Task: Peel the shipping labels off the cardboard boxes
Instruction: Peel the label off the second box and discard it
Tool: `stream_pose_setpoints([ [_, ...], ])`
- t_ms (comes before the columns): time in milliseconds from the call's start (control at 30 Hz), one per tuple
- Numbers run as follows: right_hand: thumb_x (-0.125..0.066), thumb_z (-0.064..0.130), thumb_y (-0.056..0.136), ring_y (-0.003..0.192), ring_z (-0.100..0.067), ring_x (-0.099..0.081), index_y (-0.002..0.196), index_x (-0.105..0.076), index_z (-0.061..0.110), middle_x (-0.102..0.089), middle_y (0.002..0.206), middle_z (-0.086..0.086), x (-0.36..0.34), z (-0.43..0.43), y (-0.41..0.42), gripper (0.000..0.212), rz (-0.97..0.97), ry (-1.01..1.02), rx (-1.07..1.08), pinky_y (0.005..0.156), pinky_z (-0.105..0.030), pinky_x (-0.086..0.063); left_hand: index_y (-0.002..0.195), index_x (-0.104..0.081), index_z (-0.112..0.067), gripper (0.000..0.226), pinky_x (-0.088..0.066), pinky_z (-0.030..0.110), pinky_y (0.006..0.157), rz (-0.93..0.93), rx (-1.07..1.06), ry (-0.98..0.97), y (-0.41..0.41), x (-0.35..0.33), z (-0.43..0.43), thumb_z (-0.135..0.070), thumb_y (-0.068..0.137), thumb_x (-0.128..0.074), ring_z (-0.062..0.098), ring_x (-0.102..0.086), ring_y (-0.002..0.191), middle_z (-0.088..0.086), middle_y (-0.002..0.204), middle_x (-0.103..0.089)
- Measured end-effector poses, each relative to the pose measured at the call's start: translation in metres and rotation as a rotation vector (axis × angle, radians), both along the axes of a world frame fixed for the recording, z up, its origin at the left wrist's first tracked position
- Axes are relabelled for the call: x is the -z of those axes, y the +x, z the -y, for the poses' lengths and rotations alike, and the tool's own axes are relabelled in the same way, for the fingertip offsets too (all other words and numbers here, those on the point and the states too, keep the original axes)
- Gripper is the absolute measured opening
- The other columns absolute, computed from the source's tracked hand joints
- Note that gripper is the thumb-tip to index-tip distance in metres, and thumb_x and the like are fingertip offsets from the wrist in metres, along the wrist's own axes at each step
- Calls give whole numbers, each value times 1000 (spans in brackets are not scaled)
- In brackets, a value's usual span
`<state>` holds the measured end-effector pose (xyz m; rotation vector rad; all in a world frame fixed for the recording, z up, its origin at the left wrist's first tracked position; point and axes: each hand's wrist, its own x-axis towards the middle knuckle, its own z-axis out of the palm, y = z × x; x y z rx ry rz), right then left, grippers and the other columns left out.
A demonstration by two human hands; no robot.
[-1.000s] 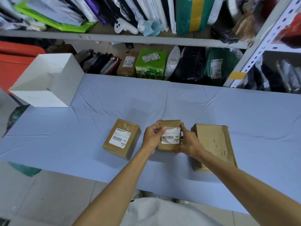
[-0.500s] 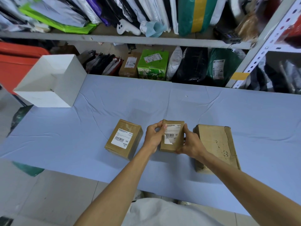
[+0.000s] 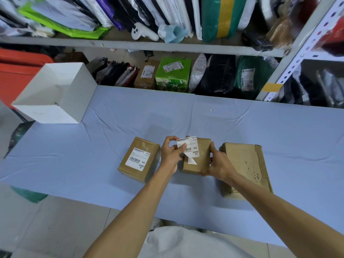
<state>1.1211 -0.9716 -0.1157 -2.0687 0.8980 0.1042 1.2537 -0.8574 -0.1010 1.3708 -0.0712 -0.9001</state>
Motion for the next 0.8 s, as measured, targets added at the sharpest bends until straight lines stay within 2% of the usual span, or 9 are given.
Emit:
stream_pose_setpoints([
  [133, -89, 14, 56, 89, -17, -60, 152, -3, 9, -59, 106, 0, 1, 0, 0, 128, 0, 12, 16, 65, -19, -46, 117, -44, -28, 51, -53, 50, 79, -16, 8, -40, 0, -3, 1, 8, 85, -62, 33, -65, 81, 23, 94, -61],
  [267, -88, 11, 57, 90, -20, -61, 152, -3, 10, -60, 108, -3, 1, 1, -2, 127, 19, 17, 48, 68, -24, -49, 129, -39, -45, 74, -54, 49, 81, -16, 27, -87, 1, -5, 1, 13, 87, -55, 33, -64, 100, 15, 122, -58],
  [367, -88, 9, 55, 95, -21, -60, 152, -1, 12, -56, 114, -3, 3, 2, -4, 131, 76, 20, 92, 72, -25, -50, 141, -22, -52, 101, -54, 34, 73, 63, 64, -91, 2, 0, -1, 23, 82, -53, 25, -64, 103, 4, 142, -42],
  [433, -88, 8, 55, 93, -16, -59, 152, 6, 15, -51, 114, 2, 2, 1, -5, 135, 98, 38, 109, 67, -15, -47, 145, -16, -51, 110, -57, 25, 72, 134, 129, -64, -1, 3, -4, 24, 76, -59, 21, -62, 111, -2, 148, -29],
  [500, -89, 7, 54, 87, -10, -58, 152, 3, 16, -49, 114, 4, 3, 1, -6, 135, 124, 51, 110, 58, -8, -46, 143, -29, -43, 101, -58, 29, 80, 185, 199, -42, -5, 7, -6, 23, 74, -62, 23, -58, 119, -5, 149, -28],
  [600, -90, 6, 53, 85, -5, -56, 153, -1, 16, -49, 117, 5, 4, 2, -7, 134, 140, 59, 96, 55, -4, -45, 126, -53, -23, 70, -53, 37, 94, 241, 248, -12, -10, 15, -9, 23, 74, -59, 27, -57, 121, 10, 143, -44],
  [700, -90, 6, 54, 84, -5, -57, 153, -2, 15, -51, 122, 2, 8, 3, -8, 133, 121, 78, 87, 57, -5, -46, 116, -54, -14, 53, -54, 32, 92, 257, 262, 51, -11, 19, -15, 19, 76, -62, 21, -64, 110, 11, 136, -51],
  [800, -89, 6, 56, 93, -9, -56, 153, -3, 13, -51, 132, -3, 11, 1, -7, 130, 100, 89, 75, 67, -11, -46, 119, -51, -15, 55, -55, 28, 89, 292, 267, 85, -10, 25, -22, 17, 77, -64, 22, -64, 110, 7, 136, -50],
])
